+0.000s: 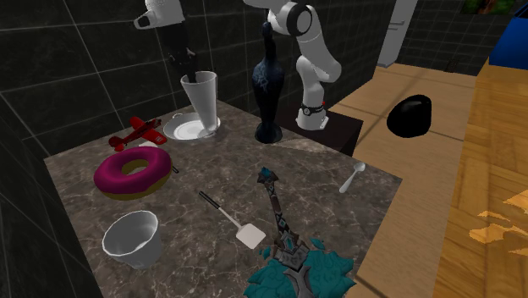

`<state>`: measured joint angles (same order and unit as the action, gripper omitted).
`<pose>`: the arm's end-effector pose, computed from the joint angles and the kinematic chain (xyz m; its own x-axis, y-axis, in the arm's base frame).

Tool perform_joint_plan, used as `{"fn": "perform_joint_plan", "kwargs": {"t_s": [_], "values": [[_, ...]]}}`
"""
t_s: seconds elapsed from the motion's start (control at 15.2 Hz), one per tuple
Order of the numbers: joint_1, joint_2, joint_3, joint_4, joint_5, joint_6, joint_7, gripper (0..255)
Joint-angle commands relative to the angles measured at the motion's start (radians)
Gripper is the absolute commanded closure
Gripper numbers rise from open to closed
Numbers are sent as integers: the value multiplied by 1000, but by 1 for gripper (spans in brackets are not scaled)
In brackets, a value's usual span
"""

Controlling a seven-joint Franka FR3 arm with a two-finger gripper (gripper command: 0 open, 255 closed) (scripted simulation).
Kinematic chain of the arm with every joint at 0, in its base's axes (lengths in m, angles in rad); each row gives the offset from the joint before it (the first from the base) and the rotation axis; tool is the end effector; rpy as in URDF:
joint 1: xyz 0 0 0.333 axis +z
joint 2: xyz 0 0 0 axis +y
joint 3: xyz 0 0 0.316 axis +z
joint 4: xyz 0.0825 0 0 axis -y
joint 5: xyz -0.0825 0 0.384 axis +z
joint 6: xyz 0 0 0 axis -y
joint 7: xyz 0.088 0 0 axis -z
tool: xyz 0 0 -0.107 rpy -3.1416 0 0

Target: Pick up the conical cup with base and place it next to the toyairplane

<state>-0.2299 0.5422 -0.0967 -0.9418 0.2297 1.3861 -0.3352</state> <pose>0.6643 -0.1736 0.5644 0.9981 0.0543 -0.0291 0.0475 -0.9789 -0.1986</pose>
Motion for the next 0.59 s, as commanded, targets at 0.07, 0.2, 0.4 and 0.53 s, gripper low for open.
{"fn": "perform_joint_plan", "kwargs": {"t_s": [0.07,0.2,0.4,0.53], "values": [[-54,40,-12,65,6,-35,-56,255],[-93,87,-18,145,11,-74,-88,255],[-153,170,-19,275,16,-129,-131,255],[-142,124,-25,167,12,-68,-143,255]]}}
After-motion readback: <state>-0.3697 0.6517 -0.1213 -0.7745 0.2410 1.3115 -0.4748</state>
